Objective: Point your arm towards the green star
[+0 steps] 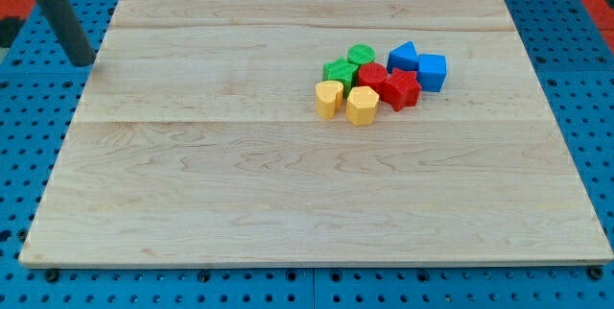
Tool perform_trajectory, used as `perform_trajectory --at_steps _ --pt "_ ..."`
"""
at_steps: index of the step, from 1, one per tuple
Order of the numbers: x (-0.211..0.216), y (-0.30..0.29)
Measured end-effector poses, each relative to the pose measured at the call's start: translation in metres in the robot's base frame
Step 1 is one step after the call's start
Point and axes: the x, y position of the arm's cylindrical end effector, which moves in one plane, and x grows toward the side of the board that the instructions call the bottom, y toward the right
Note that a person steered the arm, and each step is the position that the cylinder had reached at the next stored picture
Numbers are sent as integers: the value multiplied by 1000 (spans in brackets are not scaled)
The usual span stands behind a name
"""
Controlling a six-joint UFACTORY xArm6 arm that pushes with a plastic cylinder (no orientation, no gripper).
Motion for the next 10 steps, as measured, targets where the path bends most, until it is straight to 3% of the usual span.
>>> perform_trajectory --at_steps 5,7,8,9,10 --pt "0 -2" --pt "0 83" --pt "27 121" --pt "51 150" --pt "42 155"
